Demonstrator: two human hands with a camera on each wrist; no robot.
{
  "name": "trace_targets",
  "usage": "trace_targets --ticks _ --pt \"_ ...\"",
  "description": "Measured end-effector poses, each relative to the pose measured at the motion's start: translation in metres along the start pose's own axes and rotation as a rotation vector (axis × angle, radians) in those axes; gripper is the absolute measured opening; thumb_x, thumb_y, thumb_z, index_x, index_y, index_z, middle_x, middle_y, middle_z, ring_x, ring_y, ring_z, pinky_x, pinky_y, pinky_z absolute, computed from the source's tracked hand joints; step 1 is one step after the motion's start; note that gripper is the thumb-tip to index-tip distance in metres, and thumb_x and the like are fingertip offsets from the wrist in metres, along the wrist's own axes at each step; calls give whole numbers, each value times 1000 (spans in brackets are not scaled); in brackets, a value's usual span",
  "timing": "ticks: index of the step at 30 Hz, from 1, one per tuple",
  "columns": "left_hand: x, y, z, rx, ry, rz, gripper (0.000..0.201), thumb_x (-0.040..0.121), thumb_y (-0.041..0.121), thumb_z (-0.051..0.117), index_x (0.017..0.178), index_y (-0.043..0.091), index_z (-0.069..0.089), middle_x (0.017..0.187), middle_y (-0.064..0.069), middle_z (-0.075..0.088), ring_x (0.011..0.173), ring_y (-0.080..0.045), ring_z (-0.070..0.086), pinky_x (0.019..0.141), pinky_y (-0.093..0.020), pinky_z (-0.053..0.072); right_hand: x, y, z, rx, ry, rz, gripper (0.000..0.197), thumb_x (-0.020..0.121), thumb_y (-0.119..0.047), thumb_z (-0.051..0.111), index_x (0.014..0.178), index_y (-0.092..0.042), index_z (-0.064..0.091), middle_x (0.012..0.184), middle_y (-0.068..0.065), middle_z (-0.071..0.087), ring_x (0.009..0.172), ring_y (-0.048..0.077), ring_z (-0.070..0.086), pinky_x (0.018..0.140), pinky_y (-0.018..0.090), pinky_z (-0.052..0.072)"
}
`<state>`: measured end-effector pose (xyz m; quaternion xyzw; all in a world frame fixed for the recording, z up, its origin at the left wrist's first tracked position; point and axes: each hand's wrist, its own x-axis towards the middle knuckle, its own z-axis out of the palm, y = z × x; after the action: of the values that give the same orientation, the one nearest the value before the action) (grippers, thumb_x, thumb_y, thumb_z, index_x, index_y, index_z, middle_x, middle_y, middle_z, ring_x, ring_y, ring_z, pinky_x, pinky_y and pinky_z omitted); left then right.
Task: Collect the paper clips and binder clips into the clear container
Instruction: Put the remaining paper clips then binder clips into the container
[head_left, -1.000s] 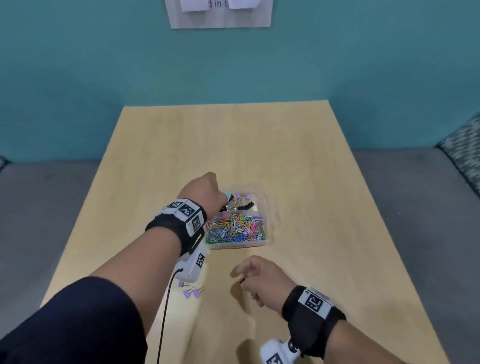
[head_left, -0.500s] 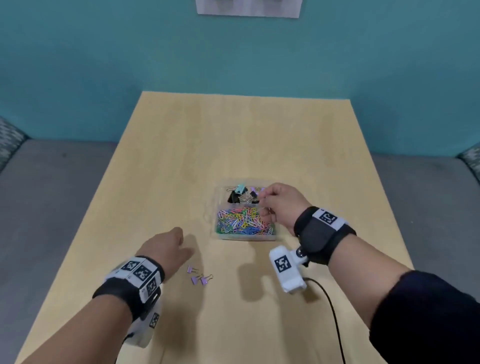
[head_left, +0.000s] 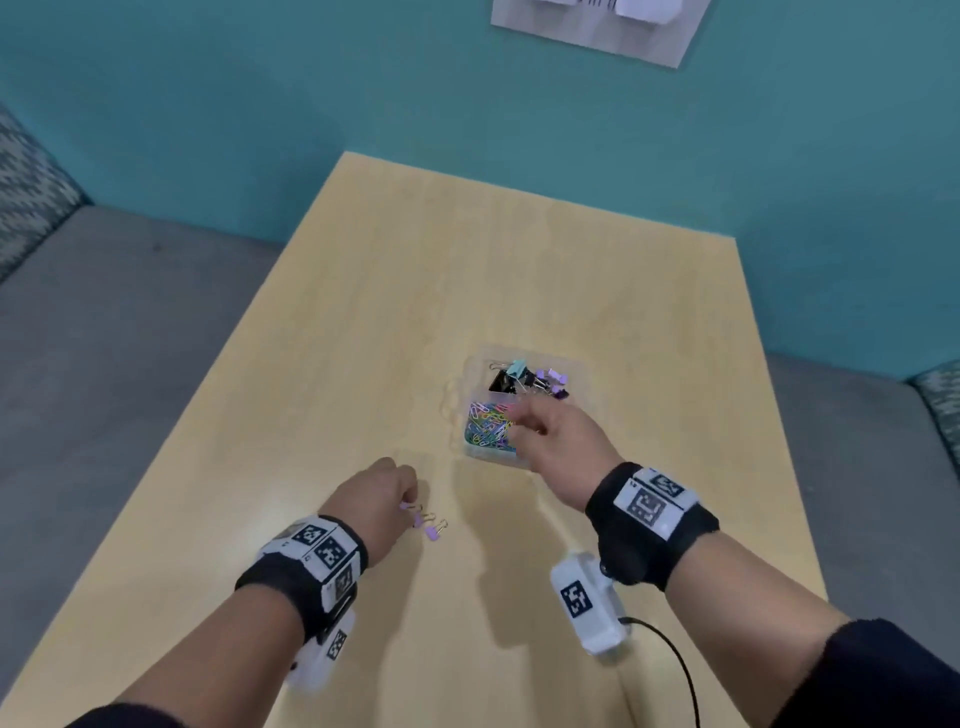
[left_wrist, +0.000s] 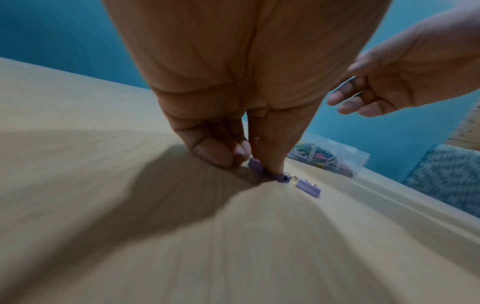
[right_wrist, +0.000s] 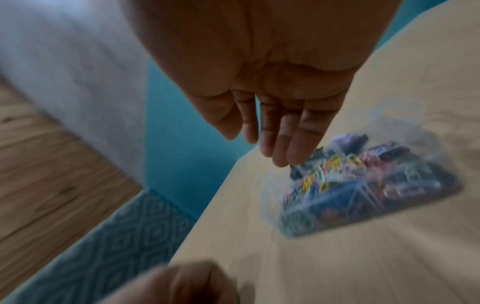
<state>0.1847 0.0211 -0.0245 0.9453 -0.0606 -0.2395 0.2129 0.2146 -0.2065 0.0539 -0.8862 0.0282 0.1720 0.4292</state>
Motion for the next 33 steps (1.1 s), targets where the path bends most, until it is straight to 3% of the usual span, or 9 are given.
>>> trace_targets --ticks 5,11,15,18,20,23,25,30,33 --pt "-7 -2 5 69 46 24 10 88 23 58 85 19 50 93 0 46 70 -18 49 62 -27 37 -36 10 62 -378 -231 -99 26 87 -24 54 112 -22 58 99 0 63 90 21 59 78 32 47" --pt "-30 -8 16 57 140 -71 22 91 23 54 76 19 39 79 5 39 62 -14 42 57 -28 32 -37 16 106 -569 -217 -164 21 85 -26 55 103 -18 50 104 5 50 97 28 50 76 36 43" --pt "-45 -14 18 -298 156 -166 8 89 17 46 88 24 43 72 1 58 62 -17 55 55 -32 45 -31 13 121 -579 -161 -108 19 86 -29 56 96 -18 45 102 7 51 93 30 50 69 35 38" --pt "-50 -17 19 -543 136 -197 26 86 8 42 93 32 50 78 1 65 67 -20 63 66 -40 56 -31 14 126 -632 -167 -126 16 89 -27 51 101 -17 44 101 9 56 94 32 51 70 37 40" --pt "-49 -14 19 -577 136 -199 31 86 5 40 91 31 55 86 1 64 72 -19 60 71 -36 54 -32 14 125 -708 -184 -149 18 89 -22 46 106 -16 45 101 10 58 92 32 52 68 37 37" --pt "-43 -6 17 -349 167 -102 17 92 19 48 107 24 54 100 1 61 86 -16 57 77 -30 47 -37 12 120 -855 -219 -220 24 84 -17 46 108 -13 47 99 13 59 89 33 54 63 35 33" --pt "-38 2 15 -198 140 -31 28 88 31 56 113 22 47 100 1 57 87 -19 56 74 -32 45 -41 12 115 -937 -233 -264 22 84 -15 47 106 -11 47 98 13 60 88 33 55 62 36 32" --pt "-22 17 11 71 15 37 25 87 35 55 99 19 39 93 1 50 75 -23 51 63 -33 39 -46 24 96 -957 -293 -324 23 82 -9 52 104 -10 44 93 14 58 84 35 53 57 37 34" --pt "-15 14 10 113 -36 32 21 90 33 51 89 20 34 87 2 44 71 -23 48 63 -33 38 -50 31 76 -856 -323 -345 19 85 -11 45 103 -10 41 90 16 59 80 35 51 56 39 31"
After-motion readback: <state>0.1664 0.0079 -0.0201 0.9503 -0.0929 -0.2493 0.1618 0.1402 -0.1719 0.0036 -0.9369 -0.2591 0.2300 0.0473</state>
